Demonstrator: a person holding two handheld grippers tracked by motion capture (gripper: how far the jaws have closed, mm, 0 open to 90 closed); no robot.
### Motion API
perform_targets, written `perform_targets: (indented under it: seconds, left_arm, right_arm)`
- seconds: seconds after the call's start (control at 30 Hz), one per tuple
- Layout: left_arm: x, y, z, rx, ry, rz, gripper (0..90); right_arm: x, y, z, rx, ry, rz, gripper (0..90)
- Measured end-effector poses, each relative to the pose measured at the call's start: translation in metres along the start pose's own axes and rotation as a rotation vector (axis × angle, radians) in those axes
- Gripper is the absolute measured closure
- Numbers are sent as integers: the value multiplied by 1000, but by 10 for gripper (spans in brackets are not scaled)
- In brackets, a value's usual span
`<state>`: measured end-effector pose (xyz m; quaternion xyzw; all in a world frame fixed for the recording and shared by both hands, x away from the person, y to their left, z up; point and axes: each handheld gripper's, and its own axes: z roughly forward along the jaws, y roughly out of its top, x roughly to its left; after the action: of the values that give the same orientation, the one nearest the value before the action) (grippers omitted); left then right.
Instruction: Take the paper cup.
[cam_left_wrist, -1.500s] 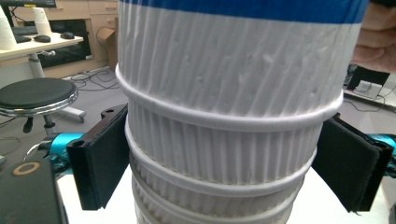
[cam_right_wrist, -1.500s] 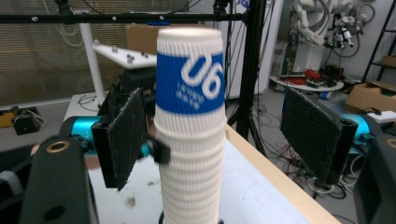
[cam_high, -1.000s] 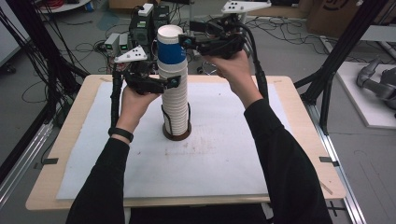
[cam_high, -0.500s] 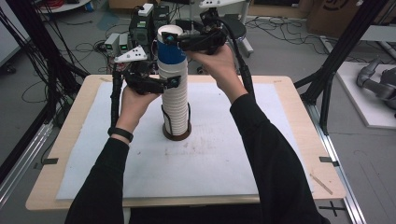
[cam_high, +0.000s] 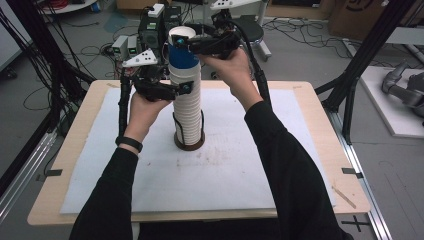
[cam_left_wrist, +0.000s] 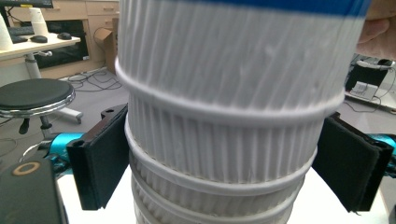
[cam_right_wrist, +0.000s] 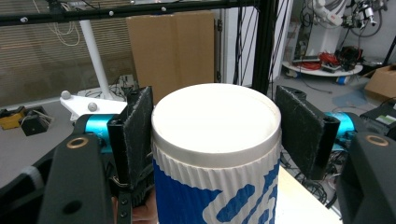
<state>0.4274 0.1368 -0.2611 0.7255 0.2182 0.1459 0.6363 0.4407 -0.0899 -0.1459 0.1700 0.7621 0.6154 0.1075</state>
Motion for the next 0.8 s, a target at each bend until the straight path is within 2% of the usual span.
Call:
perform_targets:
  seconds: [0.07,0.27,0.3,0.53,0.6,0.8]
  left_arm:
    - [0,0,0,1,1,2,123]
    - [0,0,1,-3,-2,1,122]
    - [0,0,1,-2,-1,1,123]
    - [0,0,1,-3,-2,0,122]
    - [0,0,1,-3,-2,-2,123]
    - [0,0,1,-4,-2,-1,122]
  right_arm:
    - [1,2,-2,-33,-5,-10,316]
    - [5,8,-8,-79,-13,-26,316]
    - [8,11,-11,-100,-18,-35,316]
    - [14,18,-17,-147,-37,-71,316]
    - [18,24,-22,-177,-36,-82,317]
    - [25,34,-32,-202,-39,-109,316]
